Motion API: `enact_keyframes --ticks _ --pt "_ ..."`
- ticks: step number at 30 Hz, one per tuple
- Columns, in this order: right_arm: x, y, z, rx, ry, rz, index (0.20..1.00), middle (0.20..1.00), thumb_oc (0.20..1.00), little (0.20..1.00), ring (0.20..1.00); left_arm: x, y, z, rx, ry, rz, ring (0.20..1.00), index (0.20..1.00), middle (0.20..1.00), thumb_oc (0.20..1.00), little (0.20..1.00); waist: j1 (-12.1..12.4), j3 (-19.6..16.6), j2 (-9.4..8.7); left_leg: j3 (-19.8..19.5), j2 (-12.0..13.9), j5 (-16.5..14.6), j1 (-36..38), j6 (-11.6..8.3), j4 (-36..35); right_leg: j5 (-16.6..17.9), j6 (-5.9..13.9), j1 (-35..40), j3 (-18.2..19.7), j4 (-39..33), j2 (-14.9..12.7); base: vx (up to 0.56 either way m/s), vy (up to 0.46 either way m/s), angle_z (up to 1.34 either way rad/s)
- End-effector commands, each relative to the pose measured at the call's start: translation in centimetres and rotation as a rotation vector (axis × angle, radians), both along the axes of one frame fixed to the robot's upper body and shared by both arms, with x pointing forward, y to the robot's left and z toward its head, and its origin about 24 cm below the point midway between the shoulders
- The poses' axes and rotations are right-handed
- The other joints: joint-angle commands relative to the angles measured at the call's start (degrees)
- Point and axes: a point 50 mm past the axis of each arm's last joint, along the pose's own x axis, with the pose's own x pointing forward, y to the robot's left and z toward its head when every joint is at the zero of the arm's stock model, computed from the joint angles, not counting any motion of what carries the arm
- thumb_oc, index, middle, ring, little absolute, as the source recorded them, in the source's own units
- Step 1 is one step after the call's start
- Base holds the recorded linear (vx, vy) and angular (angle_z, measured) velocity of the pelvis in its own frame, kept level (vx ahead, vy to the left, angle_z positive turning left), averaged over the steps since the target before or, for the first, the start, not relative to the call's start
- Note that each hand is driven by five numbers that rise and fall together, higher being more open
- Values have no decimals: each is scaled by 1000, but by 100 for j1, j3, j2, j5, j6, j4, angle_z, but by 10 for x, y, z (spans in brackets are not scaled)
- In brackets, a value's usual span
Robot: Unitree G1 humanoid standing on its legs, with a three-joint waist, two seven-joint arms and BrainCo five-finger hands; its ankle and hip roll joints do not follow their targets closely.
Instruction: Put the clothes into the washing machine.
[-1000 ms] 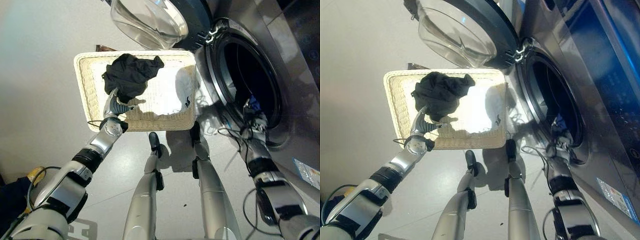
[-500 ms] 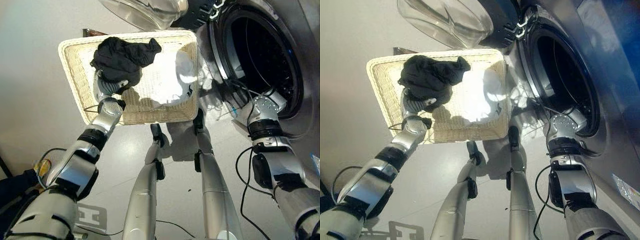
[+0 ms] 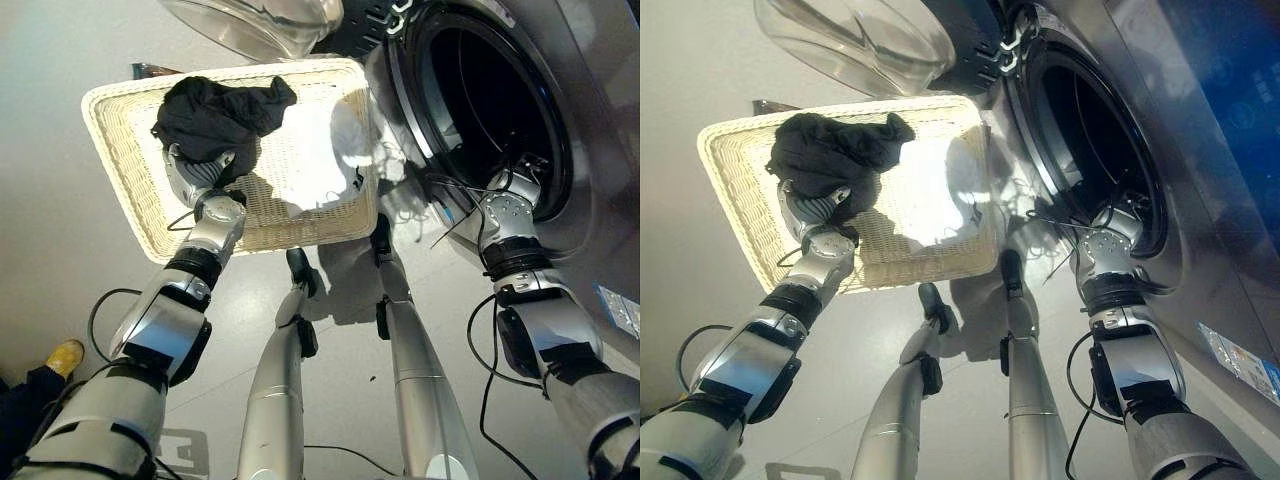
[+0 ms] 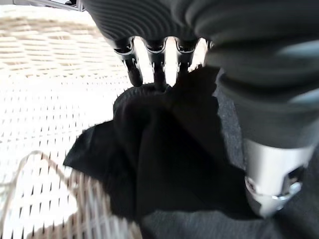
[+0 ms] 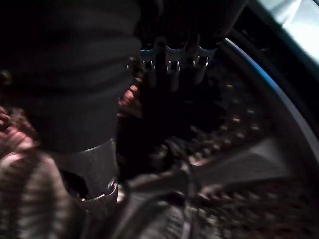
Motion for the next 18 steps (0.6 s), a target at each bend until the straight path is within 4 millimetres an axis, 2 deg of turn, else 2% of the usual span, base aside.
enact_keyframes --ticks 1,3,4,5,6,7,11,14,18 --pt "-5 -13 -4 -68 -31 -12 1000 1000 1000 1000 1000 0 25 22 17 18 58 1000 1000 1000 1000 1000 -9 -95 31 -107 -148 108 -153 -249 -201 -1416 168 -159 -521 1276 391 19 57 -15" --pt "-3 -5 -11 -98 -30 35 1000 1000 1000 1000 1000 5 22 28 46 76 -21 1000 1000 1000 1000 1000 -80 -95 -31 -87 -122 85 -249 -238 -171 -1430 167 -248 -474 1315 440 22 84 -13" --pt "-3 -3 -13 -112 -31 44 1000 1000 1000 1000 1000 7 20 29 34 76 -57 887 887 887 887 887 -103 -95 -41 -87 -119 89 -267 -236 -185 -1423 171 -266 -458 1312 459 15 66 -10" --pt "-3 -3 -13 -112 -31 45 1000 1000 1000 1000 1000 7 20 30 34 76 -58 887 887 887 887 887 -100 -95 -46 -84 -119 90 -268 -236 -187 -1422 171 -269 -456 1312 460 10 50 -8" --pt "-3 0 -15 -140 -34 62 1000 1000 1000 1000 1000 10 17 31 28 89 -108 335 335 335 335 335 -137 -95 -63 -78 -118 97 -282 -231 -215 -1409 176 -288 -432 1296 486 10 80 -11" --pt "-4 7 -19 -203 -40 93 1000 1000 1000 1000 1000 14 7 32 -60 52 -216 200 200 200 200 200 -188 -95 -101 -56 -119 118 -298 -222 -296 -1380 177 -303 -382 1223 540 11 89 -10" --pt "-8 21 -26 -346 -37 135 1000 1000 1000 1000 1000 17 -6 34 -206 -40 -333 200 200 200 200 200 -255 -95 -154 -22 -123 158 -301 -209 -409 -1349 182 -305 -328 1135 602 -3 59 -5" --pt "-17 43 -38 -623 -25 176 1000 1000 1000 1000 1000 17 -26 40 -345 -199 -430 200 200 200 200 200 -315 -95 -195 16 -144 212 -279 -207 -524 -1303 182 -293 -255 1042 667 -23 61 -4" --pt "-31 66 -56 -998 -15 216 1000 1000 1000 1000 1000 9 -39 41 -412 -329 -424 200 200 200 200 200 -306 -95 -242 -6 -189 269 -192 -194 -602 -1242 178 -190 -236 934 684 -43 32 -1"
